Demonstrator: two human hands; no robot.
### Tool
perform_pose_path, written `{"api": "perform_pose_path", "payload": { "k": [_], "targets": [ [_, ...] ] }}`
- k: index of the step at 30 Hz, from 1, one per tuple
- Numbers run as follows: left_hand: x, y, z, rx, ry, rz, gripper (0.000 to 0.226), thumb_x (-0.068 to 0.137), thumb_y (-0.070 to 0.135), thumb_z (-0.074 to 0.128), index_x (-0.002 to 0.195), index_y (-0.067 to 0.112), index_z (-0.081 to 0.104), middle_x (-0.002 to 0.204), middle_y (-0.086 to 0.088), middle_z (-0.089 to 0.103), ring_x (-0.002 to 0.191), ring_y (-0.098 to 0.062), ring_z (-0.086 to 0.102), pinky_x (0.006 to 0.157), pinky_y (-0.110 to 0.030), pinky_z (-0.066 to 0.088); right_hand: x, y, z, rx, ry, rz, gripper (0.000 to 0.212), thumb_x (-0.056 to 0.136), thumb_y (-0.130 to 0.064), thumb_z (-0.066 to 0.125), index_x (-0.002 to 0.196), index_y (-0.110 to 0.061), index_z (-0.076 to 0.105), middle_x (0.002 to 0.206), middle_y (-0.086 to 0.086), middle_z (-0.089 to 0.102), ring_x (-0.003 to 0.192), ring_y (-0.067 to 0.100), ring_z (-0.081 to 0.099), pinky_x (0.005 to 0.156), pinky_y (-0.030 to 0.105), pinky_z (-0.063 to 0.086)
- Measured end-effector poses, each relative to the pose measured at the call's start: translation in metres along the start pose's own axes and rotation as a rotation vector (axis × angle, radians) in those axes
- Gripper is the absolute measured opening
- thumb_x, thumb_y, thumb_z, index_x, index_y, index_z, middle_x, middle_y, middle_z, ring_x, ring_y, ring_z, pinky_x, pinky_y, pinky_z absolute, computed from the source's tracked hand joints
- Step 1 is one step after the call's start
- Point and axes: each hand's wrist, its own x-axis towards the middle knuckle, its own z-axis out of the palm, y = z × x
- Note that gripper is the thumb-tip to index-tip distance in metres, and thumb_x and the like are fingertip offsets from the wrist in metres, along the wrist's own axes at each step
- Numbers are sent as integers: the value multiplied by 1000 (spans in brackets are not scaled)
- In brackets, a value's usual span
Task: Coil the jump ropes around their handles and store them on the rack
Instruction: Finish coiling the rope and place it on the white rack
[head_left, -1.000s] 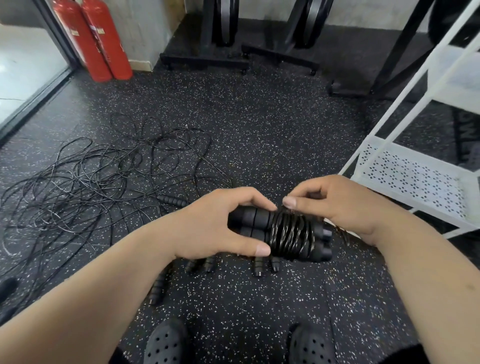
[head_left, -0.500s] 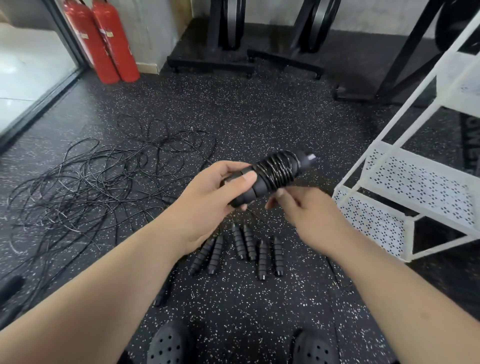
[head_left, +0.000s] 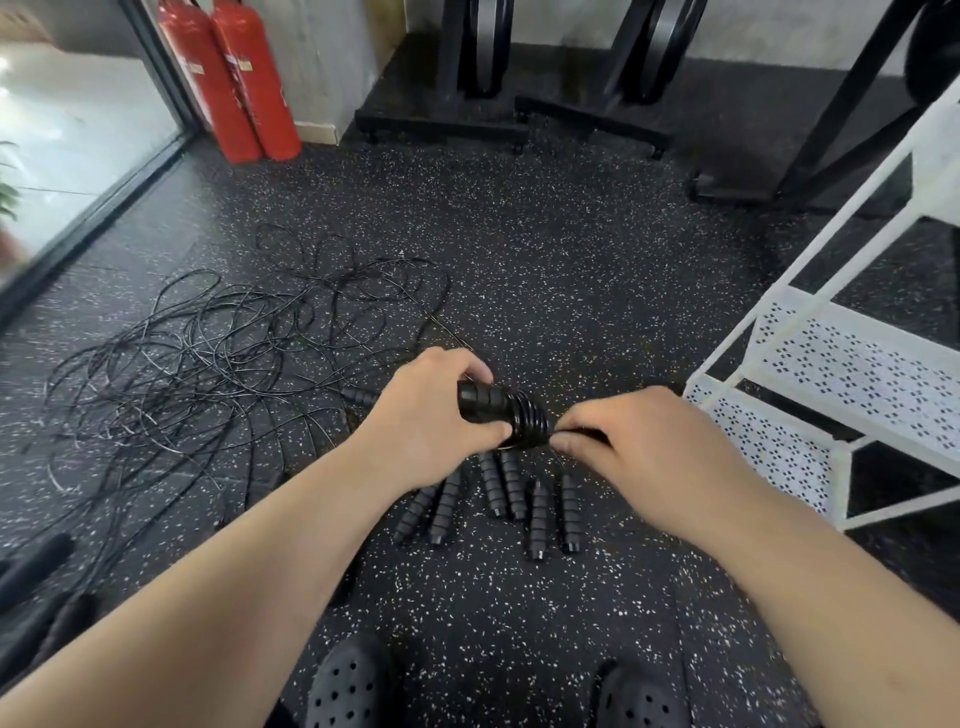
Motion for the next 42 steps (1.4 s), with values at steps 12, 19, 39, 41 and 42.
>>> {"api": "perform_pose_path", "payload": {
  "k": [12,19,39,41,42],
  "targets": [
    [-11,25,-3,-150,-491,362,48,83,22,92,120,43,70,117,19,69,111,-4,66,101,-31,52,-2,38,-22,400,-202,7,23,74,-54,91,85,-38,79,83,-17,77,78,3,70,80,35,58],
    [-14,26,-14,-833,-616,261,41,93,-1,76,129,11,60,126,-9,69,119,-25,66,107,-44,52,-2,54,-38,772,-160,-7,15,88,-44,74,85,-31,81,86,-5,78,81,12,70,80,27,55],
    [0,6,10,-307,297,-104,35,83,40,89,107,42,64,110,16,65,96,-2,62,86,-25,51,5,-19,28,202,-151,7,28,113,-42,41,102,-28,63,82,-5,70,76,12,66,76,41,55],
    [-1,8,12,-243,312,-79,34,84,40,87,110,38,64,110,17,58,98,0,57,81,-16,43,1,-24,23,160,-125,-14,33,113,-45,39,96,-28,61,76,-5,67,71,12,64,71,40,54],
    [-1,9,15,-213,320,-61,35,85,39,87,110,36,64,109,17,55,99,-1,57,80,-16,41,-1,-28,23,137,-123,-27,34,113,-46,37,95,-27,59,75,-6,65,69,12,63,69,40,53]
  ]
}}
